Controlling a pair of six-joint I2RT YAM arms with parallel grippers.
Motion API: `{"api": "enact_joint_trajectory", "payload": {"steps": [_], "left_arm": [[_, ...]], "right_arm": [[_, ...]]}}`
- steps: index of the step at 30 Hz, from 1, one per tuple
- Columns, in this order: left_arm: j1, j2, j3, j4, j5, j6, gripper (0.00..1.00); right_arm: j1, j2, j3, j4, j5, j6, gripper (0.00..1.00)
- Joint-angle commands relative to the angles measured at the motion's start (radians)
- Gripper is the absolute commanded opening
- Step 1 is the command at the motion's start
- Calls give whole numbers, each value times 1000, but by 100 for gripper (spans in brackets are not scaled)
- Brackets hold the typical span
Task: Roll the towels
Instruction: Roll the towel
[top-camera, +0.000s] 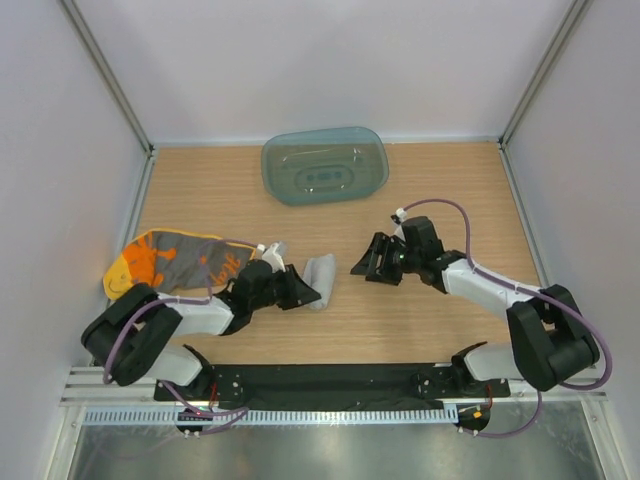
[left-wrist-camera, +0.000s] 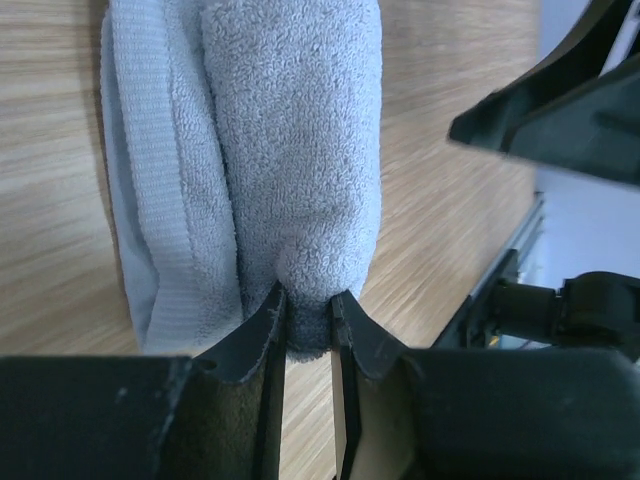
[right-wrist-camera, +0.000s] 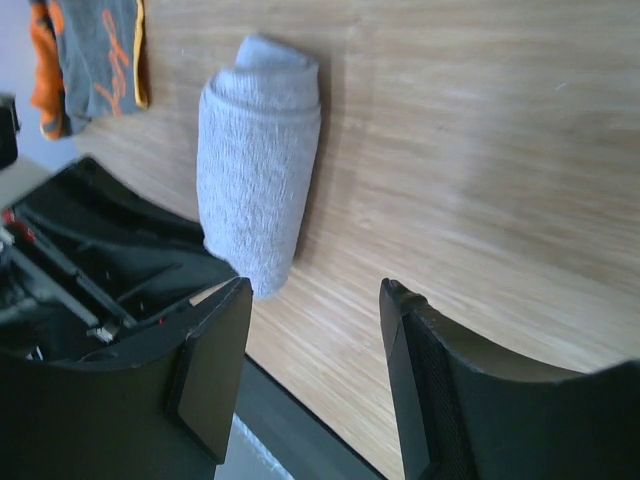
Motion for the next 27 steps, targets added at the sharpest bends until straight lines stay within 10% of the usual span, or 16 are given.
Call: {"api": "enact_joint_trajectory", "payload": {"steps": [1,7,27], "left_arm": [[53,100,-47,297,189,-136,0],[95,281,-70,520,243,-243,0],[138,310,-95,540,271,-262,0]], "right_arm": [[68,11,-53,259,-75,81,60],[142,119,-67,423,-55,109,61],[169,465,-32,741,-60,173,68]]}}
